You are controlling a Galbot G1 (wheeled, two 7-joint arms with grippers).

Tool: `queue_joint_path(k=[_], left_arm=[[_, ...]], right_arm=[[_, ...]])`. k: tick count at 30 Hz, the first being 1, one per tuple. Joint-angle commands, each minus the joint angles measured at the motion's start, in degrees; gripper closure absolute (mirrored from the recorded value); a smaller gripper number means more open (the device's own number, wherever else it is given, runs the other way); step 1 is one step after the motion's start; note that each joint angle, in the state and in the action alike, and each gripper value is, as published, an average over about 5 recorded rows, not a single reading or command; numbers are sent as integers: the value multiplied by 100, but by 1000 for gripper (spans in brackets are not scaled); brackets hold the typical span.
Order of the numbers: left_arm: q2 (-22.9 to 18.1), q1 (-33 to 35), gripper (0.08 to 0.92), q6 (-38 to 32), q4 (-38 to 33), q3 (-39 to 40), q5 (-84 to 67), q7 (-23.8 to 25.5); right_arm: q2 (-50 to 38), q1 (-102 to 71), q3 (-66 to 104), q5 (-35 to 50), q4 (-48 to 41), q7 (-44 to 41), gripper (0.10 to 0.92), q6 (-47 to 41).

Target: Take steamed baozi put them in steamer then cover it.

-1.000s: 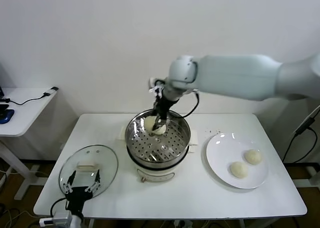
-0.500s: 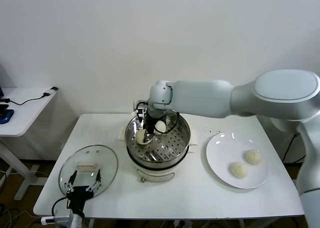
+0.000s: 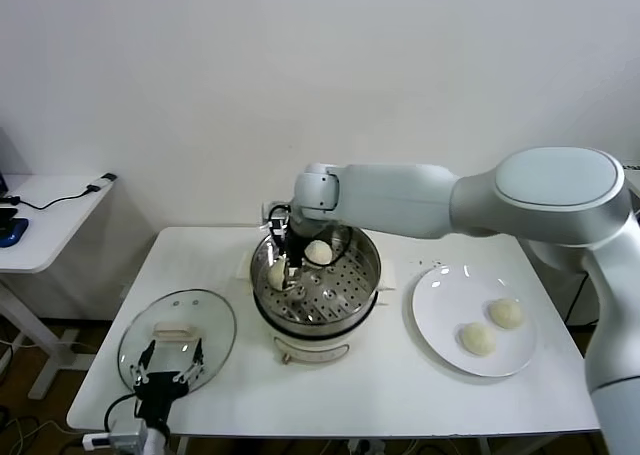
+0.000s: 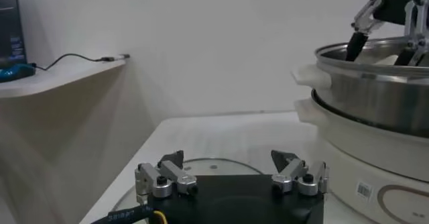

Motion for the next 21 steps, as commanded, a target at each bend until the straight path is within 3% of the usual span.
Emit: queue_joint_path(k=[1, 6, 11, 21], left_arm=[[9, 9, 177, 16, -62, -17, 3, 7], [12, -16, 177, 28, -83, -50, -11, 8], [14, -103, 177, 38, -33, -60, -44, 8], [7, -172, 177, 75, 15, -44, -36, 23]], right_arm=[[-1058, 1125, -45, -303, 384, -963, 203, 704], [-2277, 1984, -638, -344, 866, -1490, 203, 991], [-3586, 2462, -1710, -1021, 1718, -1725, 203, 1244], [-5435, 909, -1535, -2658, 2478, -1271, 203, 1024]])
